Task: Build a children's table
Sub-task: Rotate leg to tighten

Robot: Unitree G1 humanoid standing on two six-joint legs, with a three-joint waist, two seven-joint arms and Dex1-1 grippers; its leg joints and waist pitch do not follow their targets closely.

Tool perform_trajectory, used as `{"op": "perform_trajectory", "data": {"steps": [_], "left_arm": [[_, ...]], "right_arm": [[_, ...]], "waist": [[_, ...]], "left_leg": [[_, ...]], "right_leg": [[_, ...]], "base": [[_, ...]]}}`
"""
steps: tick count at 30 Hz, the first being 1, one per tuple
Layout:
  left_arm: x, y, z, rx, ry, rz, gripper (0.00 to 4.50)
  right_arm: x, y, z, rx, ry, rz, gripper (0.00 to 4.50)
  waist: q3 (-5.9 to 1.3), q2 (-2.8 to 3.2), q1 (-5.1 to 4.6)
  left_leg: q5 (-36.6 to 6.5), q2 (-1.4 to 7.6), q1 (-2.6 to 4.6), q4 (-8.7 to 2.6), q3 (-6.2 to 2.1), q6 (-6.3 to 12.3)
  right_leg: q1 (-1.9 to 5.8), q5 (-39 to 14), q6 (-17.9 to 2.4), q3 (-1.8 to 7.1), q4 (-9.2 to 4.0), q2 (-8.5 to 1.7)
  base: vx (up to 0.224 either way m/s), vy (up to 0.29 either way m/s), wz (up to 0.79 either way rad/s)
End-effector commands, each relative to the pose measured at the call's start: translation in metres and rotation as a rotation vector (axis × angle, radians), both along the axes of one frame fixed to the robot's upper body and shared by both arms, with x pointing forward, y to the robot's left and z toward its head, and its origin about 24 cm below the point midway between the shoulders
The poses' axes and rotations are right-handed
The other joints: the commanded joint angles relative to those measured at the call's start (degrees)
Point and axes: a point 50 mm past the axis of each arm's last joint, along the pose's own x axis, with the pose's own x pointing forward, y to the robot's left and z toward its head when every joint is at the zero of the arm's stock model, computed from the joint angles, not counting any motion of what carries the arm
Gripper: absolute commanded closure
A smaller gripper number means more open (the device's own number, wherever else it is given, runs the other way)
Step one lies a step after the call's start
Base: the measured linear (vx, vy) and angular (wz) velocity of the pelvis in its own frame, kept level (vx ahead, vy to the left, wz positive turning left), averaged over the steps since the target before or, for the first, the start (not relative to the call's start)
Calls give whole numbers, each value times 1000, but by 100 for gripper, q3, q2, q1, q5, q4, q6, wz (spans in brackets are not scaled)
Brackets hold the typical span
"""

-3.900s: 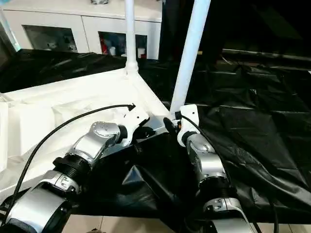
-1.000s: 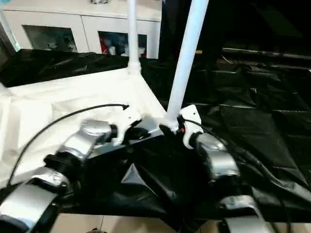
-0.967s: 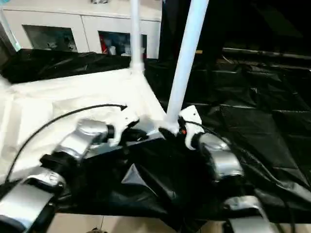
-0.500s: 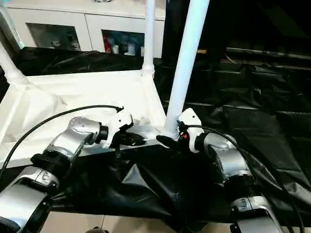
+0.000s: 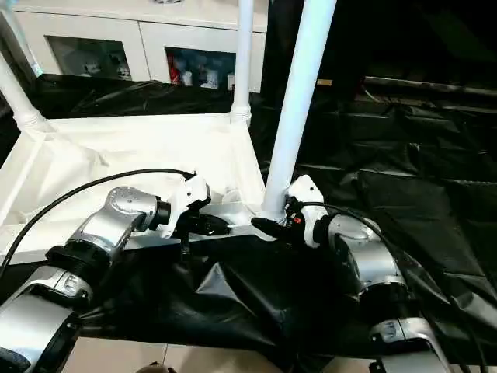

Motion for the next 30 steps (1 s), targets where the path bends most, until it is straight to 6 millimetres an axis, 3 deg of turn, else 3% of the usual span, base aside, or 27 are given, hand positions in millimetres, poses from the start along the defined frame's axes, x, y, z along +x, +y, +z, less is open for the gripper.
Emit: {"op": "perform_trajectory", "data": {"steps": [1,3,6,8,9,11,14,16,18,19,21,25,26,30], "left_arm": [[3,-16,1,-38,-24,49,450],[11,-20,-1,-17,-58,171,450],[20,-33,-4,1,-82,355,450],[21,-37,-4,1,-83,389,450],[23,-43,-4,4,-92,421,450],[23,-51,-3,5,-107,447,450],[20,-70,0,-18,-120,412,450],[17,-75,1,-31,-121,373,450],[16,-77,1,-37,-119,357,450],[16,-76,0,-40,-119,341,450],[15,-76,-1,-42,-121,335,450],[14,-67,-2,-55,-109,296,450],[14,-60,-3,-53,-105,280,450],[14,-48,-5,-47,-102,263,450]], "right_arm": [[4,8,-7,0,-10,-100,173],[12,11,-14,7,-5,-270,174],[24,20,-23,12,39,-579,174],[26,24,-25,13,52,-622,174],[28,28,-27,17,78,-681,174],[30,37,-28,32,108,-729,174],[32,68,-20,118,93,-633,105],[31,80,-17,114,74,-568,95],[31,82,-17,105,66,-554,70],[32,81,-16,92,50,-552,61],[33,79,-16,84,39,-554,55],[37,58,-7,68,-32,-525,17],[38,45,-5,39,-54,-503,6],[35,24,-3,-11,-67,-442,3]], "waist": [[-325,-39,-25],[-317,-42,-61],[-324,-31,-111],[-335,-27,-126],[-343,-22,-126],[-357,-30,-118],[-357,-33,-96],[-351,-36,-109],[-341,-72,-138],[-332,-52,-139],[-341,-71,-139],[-338,-67,-151],[-339,-69,-150],[-349,-85,-114]], "left_leg": [[-1254,49,87,-334,61,280],[-1410,39,94,-363,47,75],[-1445,36,102,-375,35,-45],[-1425,23,113,-363,44,-53],[-1316,21,97,-351,50,13],[-1193,17,89,-343,49,54],[-1048,3,71,-324,61,212],[-1049,0,46,-332,53,245],[-1170,2,55,-345,51,250],[-1244,7,66,-350,51,240],[-1251,13,64,-347,50,223],[-1194,10,49,-343,53,281],[-1133,11,48,-335,54,317],[-881,2,38,-296,74,487]], "right_leg": [[256,-504,-1457,127,-393,-201],[243,-912,-1345,132,-422,-206],[234,-958,-1277,141,-426,-203],[220,-949,-1259,145,-431,-199],[238,-700,-1266,146,-421,-192],[256,-463,-1276,142,-398,-184],[275,-134,-1296,132,-387,-183],[289,-125,-1272,129,-384,-182],[286,-437,-1221,121,-423,-191],[269,-606,-1211,126,-436,-196],[270,-664,-1208,130,-430,-201],[281,-495,-1232,128,-420,-188],[284,-387,-1244,128,-415,-186],[303,-2,-1341,133,-381,-183]], "base": [[0,0,0],[0,0,0],[0,0,0],[0,0,0],[0,0,0],[0,0,0],[0,0,0],[0,0,0],[0,0,0],[0,0,0],[0,0,0],[0,0,0],[0,0,0],[0,0,0]]}}
